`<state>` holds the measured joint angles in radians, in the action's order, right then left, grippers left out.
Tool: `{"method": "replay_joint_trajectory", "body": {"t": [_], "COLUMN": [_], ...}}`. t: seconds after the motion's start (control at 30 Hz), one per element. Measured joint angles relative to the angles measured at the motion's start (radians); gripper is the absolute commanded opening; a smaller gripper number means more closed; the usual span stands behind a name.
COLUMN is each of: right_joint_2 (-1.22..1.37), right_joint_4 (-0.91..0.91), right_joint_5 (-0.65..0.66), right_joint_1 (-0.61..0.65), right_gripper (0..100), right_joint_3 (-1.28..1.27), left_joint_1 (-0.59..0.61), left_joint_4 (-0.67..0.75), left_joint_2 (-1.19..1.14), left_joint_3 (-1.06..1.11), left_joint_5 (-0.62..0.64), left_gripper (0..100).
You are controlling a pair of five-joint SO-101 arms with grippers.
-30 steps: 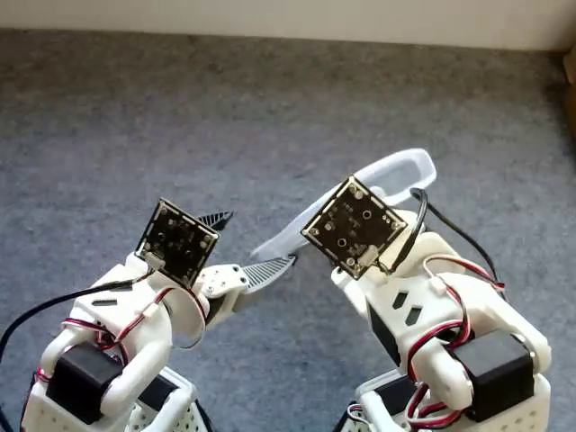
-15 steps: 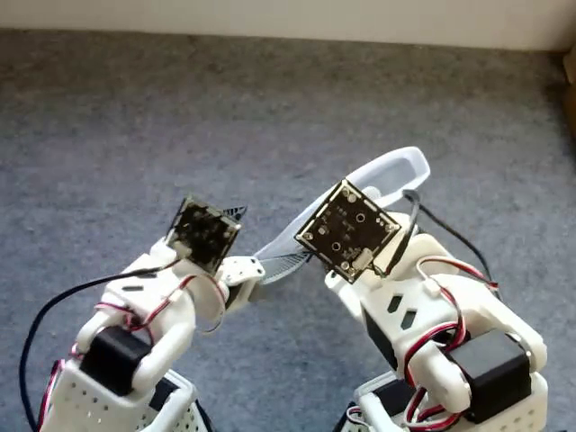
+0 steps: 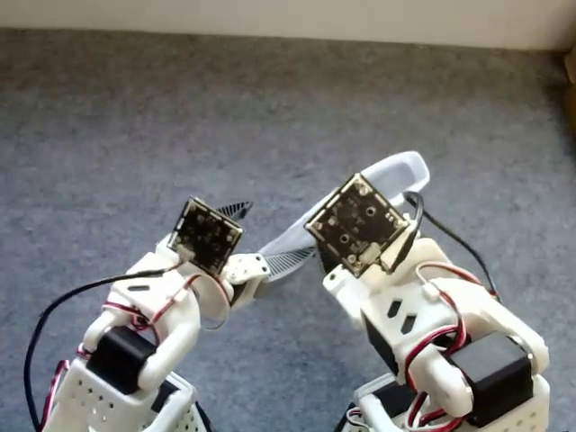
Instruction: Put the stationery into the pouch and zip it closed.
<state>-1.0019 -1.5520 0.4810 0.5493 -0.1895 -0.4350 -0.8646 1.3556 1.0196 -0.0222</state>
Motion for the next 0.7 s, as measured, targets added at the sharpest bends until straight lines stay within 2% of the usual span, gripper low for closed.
{"method": "replay_joint_trajectory", "body": {"t": [0.17,0.6,0.7], "right_joint_2": [-0.006,0.003,0.002], "right_joint_4": [-0.009,-0.052,-0.052], "right_joint_5": [-0.060,-0.069,-0.071], "right_joint_1": [0.000,0.078,0.080], "right_gripper": [0.5,0.5,0.5], "right_joint_3": [0.000,0.000,0.000], "left_joint_1": [-0.011,-0.014,-0.064], "left_joint_4": [0.103,0.215,0.221], "left_joint_2": [-0.002,-0.002,-0.002], "left_joint_3": [0.080,0.083,0.083], "left_joint_5": [0.000,0.000,0.000], "left_gripper": [35,31,31]}}
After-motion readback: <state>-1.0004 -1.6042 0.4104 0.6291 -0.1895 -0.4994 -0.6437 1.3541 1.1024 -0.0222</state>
